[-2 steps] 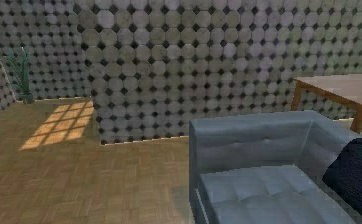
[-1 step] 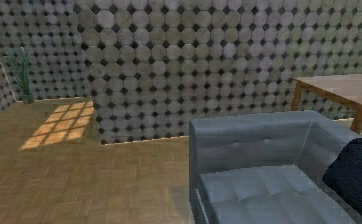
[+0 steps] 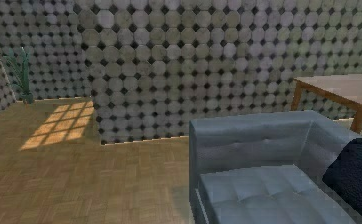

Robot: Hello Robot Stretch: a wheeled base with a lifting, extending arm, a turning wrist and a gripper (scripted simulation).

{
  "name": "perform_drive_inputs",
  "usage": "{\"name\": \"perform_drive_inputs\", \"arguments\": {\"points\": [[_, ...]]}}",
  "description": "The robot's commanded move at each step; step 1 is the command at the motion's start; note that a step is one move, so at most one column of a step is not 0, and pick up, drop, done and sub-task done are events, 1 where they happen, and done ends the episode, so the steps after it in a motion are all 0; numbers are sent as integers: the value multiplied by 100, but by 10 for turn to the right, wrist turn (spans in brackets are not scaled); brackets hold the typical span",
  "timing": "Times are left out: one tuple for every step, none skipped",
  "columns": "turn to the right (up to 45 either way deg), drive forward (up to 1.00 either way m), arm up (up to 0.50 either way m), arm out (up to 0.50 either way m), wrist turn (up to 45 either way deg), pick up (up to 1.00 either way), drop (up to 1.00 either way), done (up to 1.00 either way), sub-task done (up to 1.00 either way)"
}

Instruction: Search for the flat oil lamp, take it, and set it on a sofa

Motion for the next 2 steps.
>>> {"name": "perform_drive_inputs", "arguments": {"points": [[0,0,-32,0,0,0,0,0,0],[0,0,0,0,0,0,100,0,0]]}}
